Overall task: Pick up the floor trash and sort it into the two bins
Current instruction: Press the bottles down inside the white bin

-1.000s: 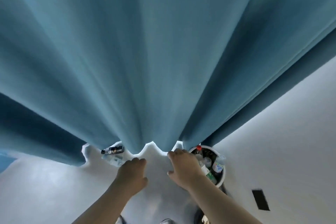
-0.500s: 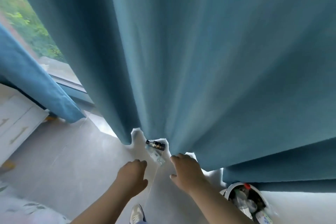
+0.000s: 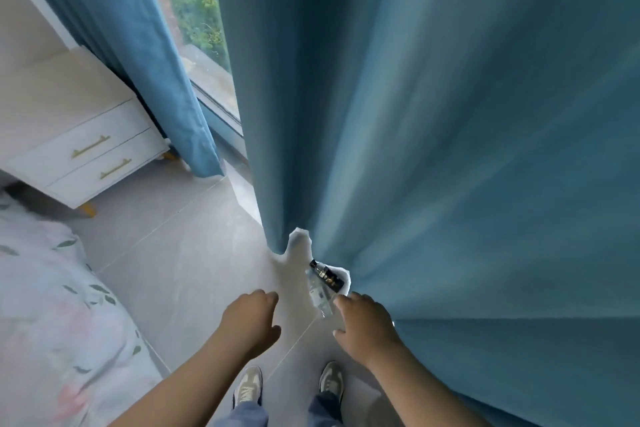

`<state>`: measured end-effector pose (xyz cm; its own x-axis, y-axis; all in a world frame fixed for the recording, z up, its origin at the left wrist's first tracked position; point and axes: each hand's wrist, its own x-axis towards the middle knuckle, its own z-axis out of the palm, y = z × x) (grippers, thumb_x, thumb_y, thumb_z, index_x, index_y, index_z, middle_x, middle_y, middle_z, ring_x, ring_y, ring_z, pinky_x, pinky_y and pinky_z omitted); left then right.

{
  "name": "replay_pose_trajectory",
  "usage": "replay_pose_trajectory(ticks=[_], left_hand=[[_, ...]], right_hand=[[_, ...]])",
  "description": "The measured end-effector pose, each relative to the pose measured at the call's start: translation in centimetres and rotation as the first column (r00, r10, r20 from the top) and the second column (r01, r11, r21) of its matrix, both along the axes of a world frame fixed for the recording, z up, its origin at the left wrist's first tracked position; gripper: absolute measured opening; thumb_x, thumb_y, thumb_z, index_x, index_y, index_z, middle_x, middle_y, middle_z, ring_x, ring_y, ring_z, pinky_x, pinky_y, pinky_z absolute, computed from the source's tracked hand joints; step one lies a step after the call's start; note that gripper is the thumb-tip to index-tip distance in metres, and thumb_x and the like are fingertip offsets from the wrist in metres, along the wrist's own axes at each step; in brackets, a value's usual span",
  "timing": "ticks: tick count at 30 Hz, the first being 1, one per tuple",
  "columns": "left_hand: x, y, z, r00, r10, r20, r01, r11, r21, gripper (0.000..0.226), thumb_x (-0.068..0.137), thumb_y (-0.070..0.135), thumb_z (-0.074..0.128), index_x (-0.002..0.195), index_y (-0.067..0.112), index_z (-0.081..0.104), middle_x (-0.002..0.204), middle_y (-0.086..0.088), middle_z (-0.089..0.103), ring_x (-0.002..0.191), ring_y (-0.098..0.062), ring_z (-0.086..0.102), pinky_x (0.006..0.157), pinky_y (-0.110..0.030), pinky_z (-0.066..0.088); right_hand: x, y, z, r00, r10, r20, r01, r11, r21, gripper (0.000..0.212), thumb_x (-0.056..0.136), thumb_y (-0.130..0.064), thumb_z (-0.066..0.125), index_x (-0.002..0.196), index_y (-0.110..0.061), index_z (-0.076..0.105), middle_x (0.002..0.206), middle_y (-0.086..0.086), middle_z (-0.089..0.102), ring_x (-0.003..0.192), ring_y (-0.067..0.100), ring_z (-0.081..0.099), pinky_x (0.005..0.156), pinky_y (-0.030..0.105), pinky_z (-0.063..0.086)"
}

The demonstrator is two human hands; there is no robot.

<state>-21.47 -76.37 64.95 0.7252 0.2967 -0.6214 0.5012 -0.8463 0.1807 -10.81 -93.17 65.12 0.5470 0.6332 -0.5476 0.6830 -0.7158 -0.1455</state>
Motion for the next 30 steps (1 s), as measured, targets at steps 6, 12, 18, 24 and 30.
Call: replay_pose_trajectory(ticks=[6, 12, 18, 24, 30], left_hand=[[2.0, -2.1, -2.2, 0.975, 0.222, -0.018, -0.223, 0.974, -0.038, 0.041, 0.088, 0.034, 0.053, 0.124, 0.014, 0.051, 0.12, -0.004, 0.057, 0.108, -0.023, 0.056, 0.087, -0.032, 0.048], [3.0, -3.5, -6.7, 0.931, 0.363, -0.033, -0.364, 0.929, -0.067, 0.038, 0.089, 0.034, 0.053, 0.121, 0.014, 0.053, 0.114, -0.004, 0.058, 0.103, -0.022, 0.058, 0.084, -0.031, 0.049], [2.9, -3.1, -15.0, 0.912, 0.409, -0.041, -0.411, 0.908, -0.079, 0.035, 0.089, 0.033, 0.051, 0.119, 0.015, 0.052, 0.113, -0.001, 0.058, 0.102, -0.02, 0.057, 0.081, -0.031, 0.05], [3.5, -1.9, -25.5, 0.914, 0.403, -0.038, -0.405, 0.91, -0.087, 0.036, 0.089, 0.034, 0.051, 0.12, 0.016, 0.052, 0.114, -0.001, 0.058, 0.104, -0.021, 0.056, 0.082, -0.031, 0.049], [4.3, -0.8, -36.2, 0.911, 0.407, -0.062, -0.411, 0.907, -0.093, 0.037, 0.088, 0.035, 0.052, 0.118, 0.014, 0.052, 0.114, -0.004, 0.058, 0.103, -0.024, 0.058, 0.085, -0.036, 0.05]], right_hand=[[4.9, -0.2, -2.6, 0.989, 0.143, -0.039, -0.145, 0.989, -0.041, 0.031, 0.089, -0.026, 0.055, 0.118, -0.014, 0.05, 0.125, 0.007, 0.054, 0.111, 0.03, 0.053, 0.087, 0.036, 0.044], [7.6, 0.4, -7.1, 0.972, 0.216, -0.093, -0.222, 0.973, -0.061, 0.035, 0.09, -0.026, 0.056, 0.122, -0.014, 0.048, 0.129, 0.008, 0.051, 0.113, 0.03, 0.054, 0.087, 0.036, 0.046], [8.4, 1.0, -15.6, 0.982, 0.124, -0.14, -0.133, 0.99, -0.055, 0.035, 0.09, -0.028, 0.054, 0.122, -0.015, 0.049, 0.121, 0.005, 0.056, 0.11, 0.027, 0.054, 0.082, 0.031, 0.044], [9.9, 1.1, -26.9, 0.994, -0.007, -0.107, -0.002, 0.997, -0.077, 0.033, 0.089, -0.03, 0.054, 0.119, -0.016, 0.052, 0.117, 0.004, 0.058, 0.109, 0.025, 0.056, 0.081, 0.032, 0.046], [11.2, 0.8, -37.6, 0.99, -0.116, -0.087, 0.103, 0.985, -0.138, 0.04, 0.089, -0.031, 0.057, 0.124, -0.014, 0.05, 0.121, 0.008, 0.055, 0.11, 0.028, 0.055, 0.084, 0.033, 0.046]])
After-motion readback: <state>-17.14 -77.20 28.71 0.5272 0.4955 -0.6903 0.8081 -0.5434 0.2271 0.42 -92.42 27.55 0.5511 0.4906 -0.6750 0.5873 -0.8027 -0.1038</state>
